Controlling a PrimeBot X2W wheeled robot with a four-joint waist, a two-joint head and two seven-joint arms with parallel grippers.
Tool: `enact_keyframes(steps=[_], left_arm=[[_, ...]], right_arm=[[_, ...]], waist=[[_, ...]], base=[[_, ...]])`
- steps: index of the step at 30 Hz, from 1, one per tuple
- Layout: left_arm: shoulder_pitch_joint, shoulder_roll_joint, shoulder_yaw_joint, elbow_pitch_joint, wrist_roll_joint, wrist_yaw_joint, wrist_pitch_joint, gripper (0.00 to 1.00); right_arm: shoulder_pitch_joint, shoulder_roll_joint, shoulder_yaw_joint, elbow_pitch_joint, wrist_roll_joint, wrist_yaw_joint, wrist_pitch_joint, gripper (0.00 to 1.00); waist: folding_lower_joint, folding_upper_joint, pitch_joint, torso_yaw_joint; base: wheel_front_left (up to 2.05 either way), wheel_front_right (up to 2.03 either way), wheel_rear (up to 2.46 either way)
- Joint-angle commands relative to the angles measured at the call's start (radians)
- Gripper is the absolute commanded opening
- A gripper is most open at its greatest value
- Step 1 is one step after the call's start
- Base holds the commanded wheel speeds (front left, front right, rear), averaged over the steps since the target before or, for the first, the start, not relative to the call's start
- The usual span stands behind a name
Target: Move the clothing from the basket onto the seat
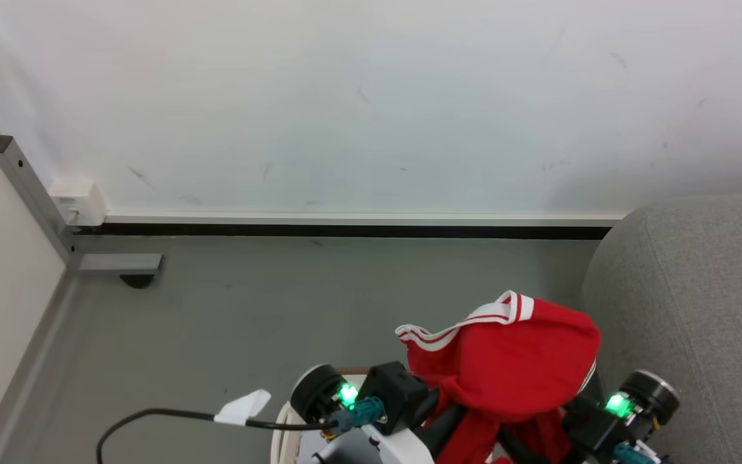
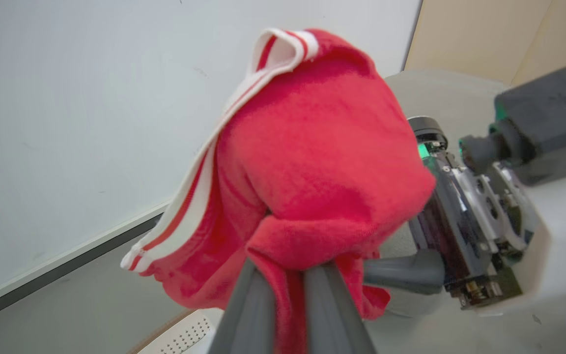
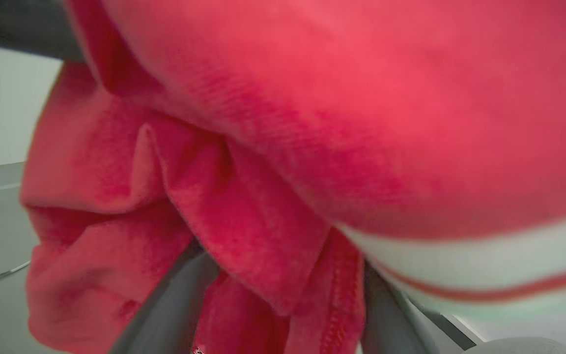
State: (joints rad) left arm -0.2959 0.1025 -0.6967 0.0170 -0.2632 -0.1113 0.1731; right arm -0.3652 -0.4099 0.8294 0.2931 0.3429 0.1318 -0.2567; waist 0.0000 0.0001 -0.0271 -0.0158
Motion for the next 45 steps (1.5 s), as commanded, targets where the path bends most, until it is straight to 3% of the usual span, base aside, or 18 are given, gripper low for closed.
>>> enact_keyframes(steps=[1, 2, 3, 4, 11, 12, 14, 15, 16, 24, 39, 45], left_arm=[[0.008, -0.002, -0.004, -0.002, -0.007, -0.003, -0.008, 0.0], [0.007, -0.004, -0.01, 0.003, -0.013, -0.003, -0.009, 0.0], [0.006, -0.006, -0.016, 0.008, -0.018, -0.005, -0.012, 0.0], [0.003, -0.009, -0.019, 0.013, -0.026, -0.006, -0.017, 0.0], [0.002, -0.008, -0.018, 0.053, -0.038, 0.005, -0.042, 0.0], [0.004, -0.008, -0.016, 0.058, -0.037, 0.008, -0.051, 0.12], [0.006, -0.007, -0.015, 0.07, -0.033, 0.012, -0.066, 0.49], [0.006, -0.008, -0.013, 0.077, -0.033, 0.014, -0.076, 0.91], [0.006, -0.007, -0.012, 0.087, -0.027, 0.018, -0.086, 1.0], [0.011, -0.017, -0.028, 0.156, -0.015, 0.032, -0.155, 1.0], [-0.029, -0.036, -0.062, 0.214, -0.038, 0.041, -0.203, 1.0], [-0.047, -0.04, -0.074, 0.223, -0.041, 0.046, -0.213, 1.0]], right_arm=[[-0.009, 0.005, 0.019, 0.01, 0.016, -0.002, -0.003, 1.0], [-0.022, 0.011, 0.051, 0.026, 0.035, -0.002, 0.001, 0.94], [-0.034, 0.017, 0.074, 0.037, 0.061, -0.002, 0.001, 0.33], [-0.046, 0.024, 0.088, 0.049, 0.087, -0.002, 0.0, 0.0], [-0.063, 0.035, 0.116, 0.082, 0.2, -0.002, -0.009, 0.0], [-0.06, 0.034, 0.106, 0.08, 0.207, -0.002, -0.009, 0.0], [-0.045, 0.029, 0.076, 0.066, 0.217, -0.002, -0.009, 0.0], [-0.034, 0.026, 0.057, 0.058, 0.22, -0.002, -0.009, 0.0], [-0.024, 0.022, 0.04, 0.049, 0.225, -0.002, -0.009, 0.0], [0.034, -0.008, -0.096, -0.012, 0.196, -0.002, -0.009, 0.0], [0.09, -0.052, -0.308, -0.084, 0.16, -0.002, -0.009, 0.0], [0.122, -0.076, -0.392, -0.105, 0.149, -0.002, -0.009, 0.0]], waist=[[0.0, -0.0001, -0.003, 0.002], [0.0, -0.0001, -0.005, 0.005], [0.0, -0.0001, -0.008, 0.009], [0.0, -0.0001, -0.01, 0.013], [0.0, -0.0001, -0.014, 0.023], [0.0, -0.0001, -0.013, 0.023], [0.0, -0.0001, -0.011, 0.021], [0.0, -0.0001, -0.009, 0.019], [0.0, -0.0001, -0.007, 0.015], [0.0, -0.0001, 0.01, -0.052], [0.0, -0.0001, 0.031, -0.303], [0.0, -0.0001, 0.042, -0.364]], base=[[0.0, 0.0, 0.0], [0.0, 0.0, 0.0], [0.0, 0.0, 0.0], [0.0, 0.0, 0.0], [0.0, 0.0, 0.0], [0.0, 0.0, 0.0], [0.0, 0.0, 0.0], [0.0, 0.0, 0.0], [0.0, 0.0, 0.0], [0.0, 0.0, 0.0], [0.0, 0.0, 0.0], [0.0, 0.0, 0.0]])
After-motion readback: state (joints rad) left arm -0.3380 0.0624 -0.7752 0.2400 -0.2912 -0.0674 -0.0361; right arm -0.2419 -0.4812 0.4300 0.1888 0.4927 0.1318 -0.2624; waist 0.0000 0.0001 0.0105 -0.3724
